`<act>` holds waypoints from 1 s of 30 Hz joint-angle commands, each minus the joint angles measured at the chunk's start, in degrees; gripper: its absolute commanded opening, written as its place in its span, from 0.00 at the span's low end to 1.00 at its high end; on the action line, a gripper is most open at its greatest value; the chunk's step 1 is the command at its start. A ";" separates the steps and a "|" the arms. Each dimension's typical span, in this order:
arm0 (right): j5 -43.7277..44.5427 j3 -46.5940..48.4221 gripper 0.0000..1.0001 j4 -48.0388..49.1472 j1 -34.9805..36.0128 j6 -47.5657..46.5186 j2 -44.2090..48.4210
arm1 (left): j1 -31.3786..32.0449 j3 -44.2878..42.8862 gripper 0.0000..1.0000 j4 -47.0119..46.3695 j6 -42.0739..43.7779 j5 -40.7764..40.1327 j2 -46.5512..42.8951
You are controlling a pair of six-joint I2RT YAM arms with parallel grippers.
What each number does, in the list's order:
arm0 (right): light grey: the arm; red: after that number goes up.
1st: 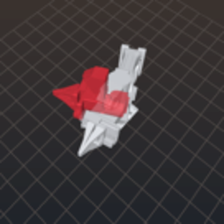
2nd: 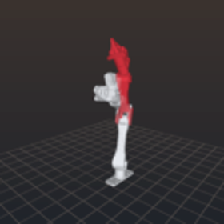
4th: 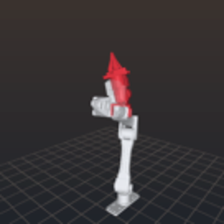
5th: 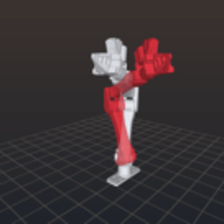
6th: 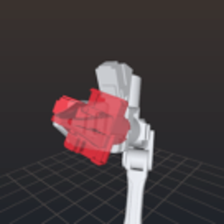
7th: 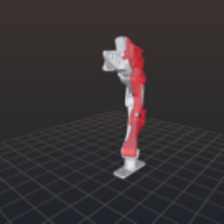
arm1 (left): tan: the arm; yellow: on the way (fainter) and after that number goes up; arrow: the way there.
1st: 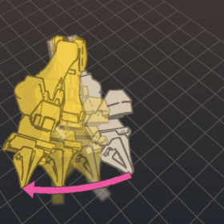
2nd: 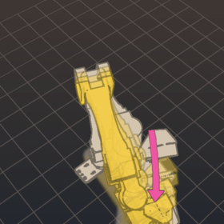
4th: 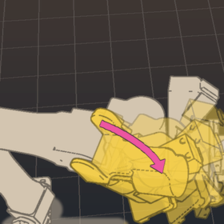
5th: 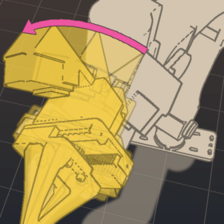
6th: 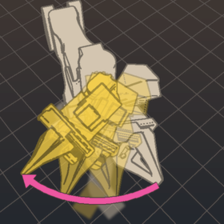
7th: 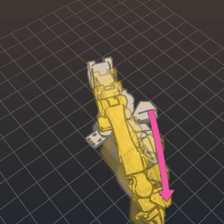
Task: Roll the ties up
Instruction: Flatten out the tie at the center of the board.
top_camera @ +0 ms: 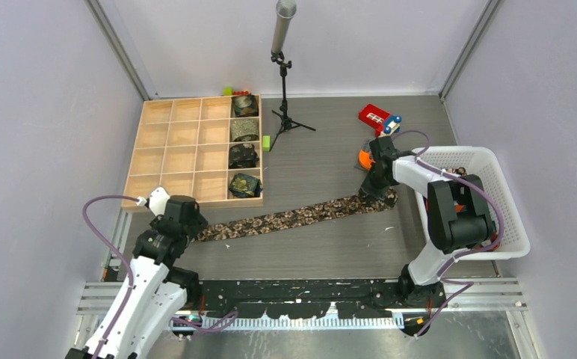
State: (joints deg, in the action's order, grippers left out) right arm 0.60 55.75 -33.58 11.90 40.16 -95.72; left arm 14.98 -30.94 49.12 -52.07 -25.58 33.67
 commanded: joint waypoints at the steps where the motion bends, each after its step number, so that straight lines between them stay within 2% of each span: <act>1: 6.45 -1.50 0.26 2.48 -5.50 -3.38 -4.10 | -0.66 -2.31 0.66 -1.44 1.86 -3.95 2.04; 5: 4.36 -1.91 0.25 2.62 -5.89 -2.55 -2.16 | -3.04 -2.17 0.64 -0.11 0.47 -3.78 3.42; 12: 1.55 -4.88 0.25 3.59 -2.91 -0.58 1.26 | -11.45 -0.12 0.60 -4.76 3.69 2.53 6.64; 23: 1.42 -3.98 0.25 2.90 -0.79 -0.33 3.01 | -11.78 4.05 0.48 -10.13 0.77 5.98 10.71; 30: 1.35 -3.70 0.25 1.79 -0.79 -0.61 5.01 | -11.78 5.22 0.40 -10.59 -0.60 2.65 11.60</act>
State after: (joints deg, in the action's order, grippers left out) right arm 1.80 52.38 -28.60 10.66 39.59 -92.71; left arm 3.55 -25.82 41.39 -51.05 -20.36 46.65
